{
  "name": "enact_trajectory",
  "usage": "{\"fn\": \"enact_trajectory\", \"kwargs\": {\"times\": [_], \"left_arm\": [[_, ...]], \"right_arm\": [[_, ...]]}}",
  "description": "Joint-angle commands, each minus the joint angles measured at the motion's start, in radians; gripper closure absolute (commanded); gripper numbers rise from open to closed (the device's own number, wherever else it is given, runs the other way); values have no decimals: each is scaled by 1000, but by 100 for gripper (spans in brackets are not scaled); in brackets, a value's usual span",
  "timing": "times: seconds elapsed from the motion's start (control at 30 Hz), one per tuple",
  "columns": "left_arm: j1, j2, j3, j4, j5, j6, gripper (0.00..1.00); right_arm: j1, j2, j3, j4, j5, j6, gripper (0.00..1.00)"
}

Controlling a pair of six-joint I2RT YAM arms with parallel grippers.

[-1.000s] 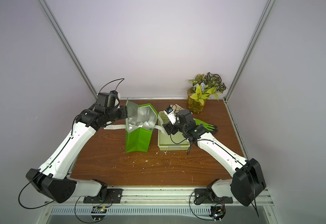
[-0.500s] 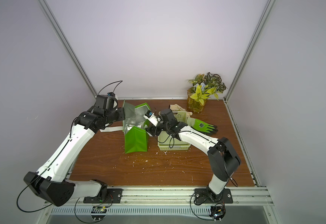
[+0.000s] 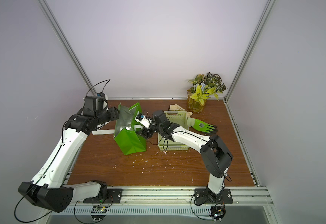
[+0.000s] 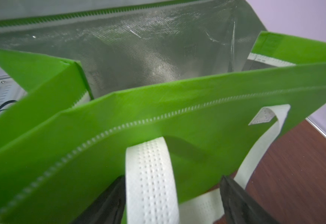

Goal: Place the ice pack in the delivery bag
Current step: Adjust the delivery bag at the center of the board.

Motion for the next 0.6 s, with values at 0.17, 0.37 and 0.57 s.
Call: {"fn": "enact_trajectory", "kwargs": {"times": [0.17, 0.37, 0.57], "left_arm": [[11, -102, 23, -81, 157, 44, 35], [-42, -128, 3, -274, 96, 25, 35], [-105, -85, 3, -332, 75, 1, 35]], "right_arm": [[-3, -98, -19, -17, 131, -61, 14], [-7, -121, -26, -43, 173, -67, 13], [-7, -117, -26, -59, 176, -74, 13]]}}
